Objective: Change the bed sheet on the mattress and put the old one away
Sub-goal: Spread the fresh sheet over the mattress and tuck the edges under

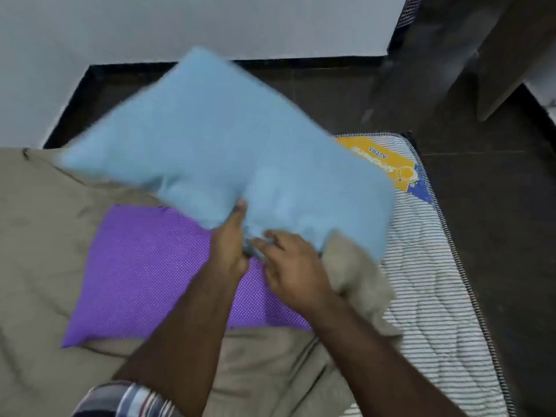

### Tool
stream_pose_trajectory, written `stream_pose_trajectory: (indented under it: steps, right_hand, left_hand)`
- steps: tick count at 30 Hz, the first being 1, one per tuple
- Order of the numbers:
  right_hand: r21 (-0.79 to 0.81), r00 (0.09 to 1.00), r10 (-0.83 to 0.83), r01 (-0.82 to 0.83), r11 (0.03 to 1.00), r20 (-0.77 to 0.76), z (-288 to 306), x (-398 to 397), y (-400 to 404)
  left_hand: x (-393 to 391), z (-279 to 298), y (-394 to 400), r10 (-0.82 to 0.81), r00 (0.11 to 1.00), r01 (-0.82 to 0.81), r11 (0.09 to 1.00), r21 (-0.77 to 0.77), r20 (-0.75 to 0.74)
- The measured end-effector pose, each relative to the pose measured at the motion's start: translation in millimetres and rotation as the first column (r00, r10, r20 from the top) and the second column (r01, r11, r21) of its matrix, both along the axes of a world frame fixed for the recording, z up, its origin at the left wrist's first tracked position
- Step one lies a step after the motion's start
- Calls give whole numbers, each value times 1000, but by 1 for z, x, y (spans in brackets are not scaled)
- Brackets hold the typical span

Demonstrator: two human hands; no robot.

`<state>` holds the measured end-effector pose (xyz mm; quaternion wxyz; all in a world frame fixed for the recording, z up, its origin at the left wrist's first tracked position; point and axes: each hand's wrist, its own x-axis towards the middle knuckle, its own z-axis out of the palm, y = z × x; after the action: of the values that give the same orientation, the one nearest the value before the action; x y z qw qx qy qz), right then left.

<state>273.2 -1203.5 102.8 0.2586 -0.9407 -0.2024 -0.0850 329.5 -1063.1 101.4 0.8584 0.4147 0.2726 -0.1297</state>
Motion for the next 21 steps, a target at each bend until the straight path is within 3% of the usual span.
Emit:
stream_pose_trajectory:
  steps: [3, 6, 8, 11, 14, 18, 21]
  right_hand:
    - [-108, 941, -248, 229, 967, -232, -58, -27, -24]
    - [-312, 805, -375, 249, 917, -460, -99, -54, -62]
    - [-270, 730, -446, 355, 895, -517, -115, -66, -71]
    - [-231, 484, -530, 547, 804, -697, -131, -72, -70]
    - [-195, 475, -535, 592, 782, -699, -142, -79, -73]
    - [22, 329, -500, 851, 524, -801, -147, -86, -90]
    - [152, 337, -407, 894, 423, -849, -146, -97, -95]
  left_hand:
    - [-23, -29, 40, 153, 982, -151, 988, 26, -111]
    - [-20, -39, 54, 232, 965, -243, 967, -80, -124]
    - [-14, -35, 55, 275, 958, -283, 953, -107, -85]
    - [1, -27, 67, 296, 955, -295, 951, -96, -1]
    - [18, -28, 90, 294, 955, -294, 956, -5, 43]
    - [7, -57, 88, 93, 975, -43, 970, 241, -200]
    - [-26, -70, 53, -75, 955, 177, 922, 345, -289]
